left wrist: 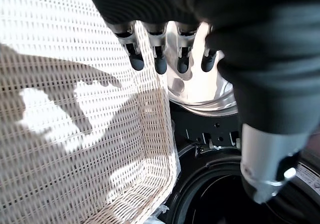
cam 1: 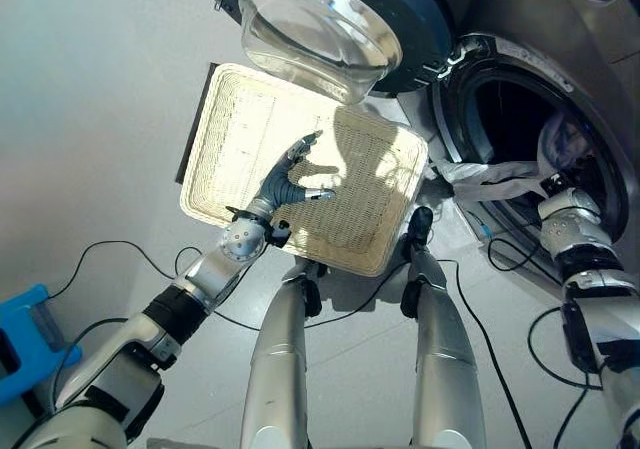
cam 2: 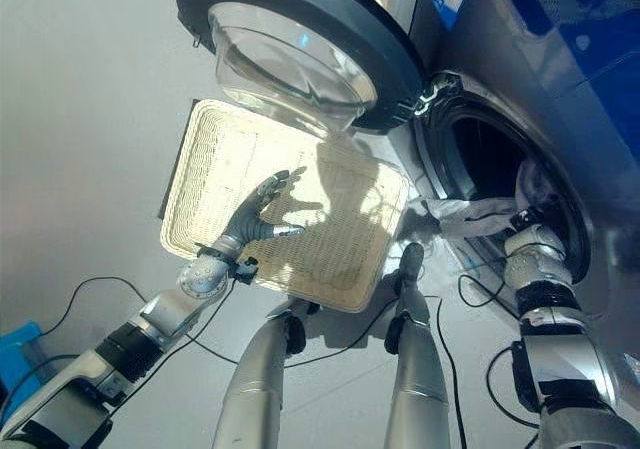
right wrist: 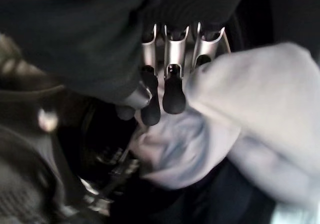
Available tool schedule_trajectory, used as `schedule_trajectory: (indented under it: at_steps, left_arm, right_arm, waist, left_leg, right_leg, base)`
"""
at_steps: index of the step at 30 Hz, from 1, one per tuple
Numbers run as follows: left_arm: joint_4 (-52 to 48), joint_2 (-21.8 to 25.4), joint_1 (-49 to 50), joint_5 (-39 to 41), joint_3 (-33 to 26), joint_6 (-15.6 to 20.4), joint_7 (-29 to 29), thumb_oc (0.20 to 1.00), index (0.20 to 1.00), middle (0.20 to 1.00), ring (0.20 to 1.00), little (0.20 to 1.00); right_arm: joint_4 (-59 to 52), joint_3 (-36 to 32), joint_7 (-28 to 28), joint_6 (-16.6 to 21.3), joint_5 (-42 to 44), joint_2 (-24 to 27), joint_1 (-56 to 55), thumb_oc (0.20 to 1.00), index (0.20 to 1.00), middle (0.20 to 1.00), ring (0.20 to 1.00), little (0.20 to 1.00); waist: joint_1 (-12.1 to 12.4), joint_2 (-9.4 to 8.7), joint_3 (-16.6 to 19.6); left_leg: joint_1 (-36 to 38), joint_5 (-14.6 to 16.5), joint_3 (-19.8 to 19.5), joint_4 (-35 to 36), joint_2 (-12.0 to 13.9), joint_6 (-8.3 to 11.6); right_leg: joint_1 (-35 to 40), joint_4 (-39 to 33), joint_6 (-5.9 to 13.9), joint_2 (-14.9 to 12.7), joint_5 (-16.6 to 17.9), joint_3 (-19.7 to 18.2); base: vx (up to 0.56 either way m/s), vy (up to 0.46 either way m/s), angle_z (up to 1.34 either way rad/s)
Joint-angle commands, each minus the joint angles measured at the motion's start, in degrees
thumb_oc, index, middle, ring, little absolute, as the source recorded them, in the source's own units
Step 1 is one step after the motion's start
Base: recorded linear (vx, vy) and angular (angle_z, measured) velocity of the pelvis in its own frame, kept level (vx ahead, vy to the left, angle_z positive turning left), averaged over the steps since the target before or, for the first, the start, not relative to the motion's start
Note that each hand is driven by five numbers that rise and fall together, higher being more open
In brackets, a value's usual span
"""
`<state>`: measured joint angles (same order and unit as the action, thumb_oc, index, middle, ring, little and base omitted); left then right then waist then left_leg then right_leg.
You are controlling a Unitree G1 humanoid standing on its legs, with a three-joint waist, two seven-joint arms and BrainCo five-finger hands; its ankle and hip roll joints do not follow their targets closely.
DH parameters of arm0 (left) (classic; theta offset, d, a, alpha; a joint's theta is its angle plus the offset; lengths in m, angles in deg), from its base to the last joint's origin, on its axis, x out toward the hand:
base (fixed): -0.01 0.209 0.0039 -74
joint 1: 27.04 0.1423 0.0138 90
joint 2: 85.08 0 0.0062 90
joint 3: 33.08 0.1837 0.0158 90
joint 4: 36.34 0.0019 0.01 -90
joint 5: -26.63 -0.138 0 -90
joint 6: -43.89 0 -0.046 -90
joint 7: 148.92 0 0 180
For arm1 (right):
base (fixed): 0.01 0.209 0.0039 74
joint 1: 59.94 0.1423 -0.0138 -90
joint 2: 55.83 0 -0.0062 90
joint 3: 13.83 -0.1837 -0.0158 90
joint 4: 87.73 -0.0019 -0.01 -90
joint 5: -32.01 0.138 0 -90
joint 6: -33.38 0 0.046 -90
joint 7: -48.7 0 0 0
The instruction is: Put the clothes into the washing machine.
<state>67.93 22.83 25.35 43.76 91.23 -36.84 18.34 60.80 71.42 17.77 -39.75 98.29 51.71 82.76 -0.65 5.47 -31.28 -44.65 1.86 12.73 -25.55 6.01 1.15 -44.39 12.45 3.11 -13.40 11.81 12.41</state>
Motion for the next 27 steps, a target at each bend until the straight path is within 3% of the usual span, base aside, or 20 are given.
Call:
schedule_trajectory:
  at_steps: [1, 5, 8, 12, 15, 17, 20, 24, 27]
  left_arm:
    - [-1.29, -1.54, 0.01, 2.06, -1.72, 0.63, -0.16, 1.000, 1.000, 1.000, 1.000, 1.000]
    - [0.24, -2.29, -2.18, 2.99, -0.55, -0.02, 0.44, 1.000, 1.000, 1.000, 1.000, 1.000]
    - [1.23, -2.49, -3.22, 3.80, 0.19, -0.24, 0.44, 1.000, 1.000, 1.000, 1.000, 1.000]
    - [0.93, -2.46, -3.43, 4.39, 0.64, -0.72, 0.32, 1.000, 1.000, 1.000, 1.000, 1.000]
    - [0.93, -2.46, -3.43, 4.39, 0.64, -0.72, 0.32, 1.000, 1.000, 1.000, 1.000, 1.000]
    - [0.04, -1.82, -3.24, 5.48, 0.70, -1.23, 0.12, 1.000, 1.000, 1.000, 1.000, 1.000]
    - [0.01, -1.43, -3.11, 5.80, 0.68, -0.99, 0.33, 1.000, 1.000, 1.000, 1.000, 1.000]
    - [0.19, -0.91, -3.08, 6.24, 1.70, 0.17, 0.48, 1.000, 1.000, 1.000, 1.000, 1.000]
    - [0.10, -0.88, -3.36, 6.43, 2.23, 0.18, -0.07, 1.000, 1.000, 1.000, 1.000, 1.000]
  right_arm:
    - [-3.98, 0.73, 6.83, 9.07, 12.03, 2.91, 0.13, 0.200, 0.200, 0.200, 0.200, 0.200]
    - [-4.82, 0.52, 14.44, 11.69, 23.88, 0.10, 3.68, 0.200, 0.200, 0.200, 0.200, 0.200]
    - [-5.01, 1.02, 18.38, 13.87, 27.97, -1.00, 5.66, 0.200, 0.200, 0.200, 0.200, 0.200]
    - [-6.45, 1.85, 19.89, 18.08, 28.70, -1.35, 7.23, 0.200, 0.200, 0.200, 0.200, 0.200]
    - [-6.45, 1.85, 19.89, 18.08, 28.70, -1.35, 7.23, 0.200, 0.200, 0.200, 0.200, 0.200]
    - [-8.38, 2.50, 20.16, 22.62, 27.28, -0.85, 9.04, 0.200, 0.200, 0.200, 0.200, 0.200]
    - [-7.72, 2.19, 20.49, 22.81, 29.82, -0.49, 8.97, 0.200, 0.200, 0.200, 0.200, 0.200]
    - [-5.77, -0.13, 31.30, 27.34, 46.71, -0.51, 8.91, 0.200, 0.200, 0.200, 0.200, 0.200]
    - [-6.27, -0.95, 30.80, 29.41, 46.71, -0.66, 9.29, 0.200, 0.200, 0.200, 0.200, 0.200]
  waist:
    - [1.21, 1.62, 1.48]
    - [1.56, 1.85, 1.48]
    - [1.73, 1.98, 1.48]
    - [1.83, 2.21, 1.48]
    - [1.83, 2.21, 1.48]
    - [1.88, 2.73, 1.48]
    - [1.96, 2.76, 1.48]
    - [2.20, 3.23, 1.48]
    - [2.19, 3.47, 1.48]
  left_leg:
    - [5.53, 1.61, 3.58, 7.90, -3.62, 2.05]
    - [6.27, 1.63, 3.48, 7.94, -3.92, 2.05]
    - [6.34, 1.77, 3.38, 7.59, -4.00, 2.00]
    - [6.44, 1.63, 3.28, 7.50, -4.07, 2.11]
    - [6.44, 1.63, 3.28, 7.50, -4.07, 2.11]
    - [6.19, 1.38, 3.12, 7.57, -4.09, 2.29]
    - [5.94, 1.25, 3.12, 7.57, -4.13, 2.26]
    - [5.80, 1.11, 3.18, 7.68, -4.14, 2.23]
    - [5.84, 1.08, 3.26, 7.79, -4.18, 2.23]
  right_leg:
    - [0.26, 9.64, 5.86, -0.57, -9.48, 3.89]
    - [1.11, 9.72, 5.62, -0.80, -9.71, 4.42]
    - [1.31, 10.07, 5.51, -0.90, -9.98, 4.63]
    - [1.55, 9.98, 5.37, -0.95, -9.94, 4.78]
    - [1.55, 9.98, 5.37, -0.95, -9.94, 4.78]
    - [1.35, 10.34, 5.32, -1.01, -10.15, 5.03]
    - [1.11, 10.34, 5.34, -1.05, -9.98, 5.11]
    - [1.09, 10.26, 5.33, -1.18, -9.89, 5.37]
    - [1.12, 10.10, 5.33, -1.28, -9.84, 5.43]
  base:
    - [0.00, 0.000, 0.00]
    - [-0.01, -0.037, -0.03]
    - [0.00, -0.034, 0.00]
    - [0.00, 0.000, 0.00]
    - [0.00, 0.000, 0.00]
    - [0.00, 0.000, 0.00]
    - [0.00, 0.000, 0.00]
    - [0.00, 0.000, 0.00]
    - [0.00, -0.002, 0.01]
